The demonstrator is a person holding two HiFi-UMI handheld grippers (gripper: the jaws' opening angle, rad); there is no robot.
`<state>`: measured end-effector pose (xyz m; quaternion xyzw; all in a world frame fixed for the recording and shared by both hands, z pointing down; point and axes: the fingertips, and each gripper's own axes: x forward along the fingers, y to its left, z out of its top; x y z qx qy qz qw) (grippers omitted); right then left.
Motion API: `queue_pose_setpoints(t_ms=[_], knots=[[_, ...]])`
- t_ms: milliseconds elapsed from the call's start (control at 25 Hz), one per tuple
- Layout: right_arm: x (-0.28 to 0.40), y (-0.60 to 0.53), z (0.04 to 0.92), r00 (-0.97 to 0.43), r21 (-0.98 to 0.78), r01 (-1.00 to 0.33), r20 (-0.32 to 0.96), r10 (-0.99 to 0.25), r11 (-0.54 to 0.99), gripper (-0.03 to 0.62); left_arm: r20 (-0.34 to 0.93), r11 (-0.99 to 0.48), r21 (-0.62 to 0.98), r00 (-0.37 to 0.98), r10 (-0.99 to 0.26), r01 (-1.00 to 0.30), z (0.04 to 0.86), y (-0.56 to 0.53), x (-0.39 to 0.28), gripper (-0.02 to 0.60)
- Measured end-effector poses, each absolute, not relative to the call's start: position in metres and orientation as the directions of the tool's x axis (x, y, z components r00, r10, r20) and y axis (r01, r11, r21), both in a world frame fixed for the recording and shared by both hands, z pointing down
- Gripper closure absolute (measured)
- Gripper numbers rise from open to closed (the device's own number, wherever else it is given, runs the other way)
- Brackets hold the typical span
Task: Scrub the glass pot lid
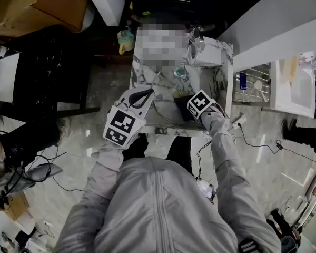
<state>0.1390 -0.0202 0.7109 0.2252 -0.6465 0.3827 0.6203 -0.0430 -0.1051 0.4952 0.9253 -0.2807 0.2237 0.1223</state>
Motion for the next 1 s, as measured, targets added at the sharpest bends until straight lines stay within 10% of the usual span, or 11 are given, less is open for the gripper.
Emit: queue_pose_setpoints(t_ms=[680, 1000], knots=[[0.206, -0.082, 0.684, 0.249, 0.193, -0.551, 0.966, -0.060, 0.812, 0.531, 0.484, -0.832, 0.098, 0.757, -0.439, -0.546, 0.495, -0.116, -0.031, 0.554], [0.202, -0.101, 0.639, 0.130, 0.246, -0.686, 0.967, -0.218, 0.684, 0.531, 0.466, -0.847, 0.079, 0.771, -0.435, -0.526, 0.486, -0.120, -0.023, 0.554]])
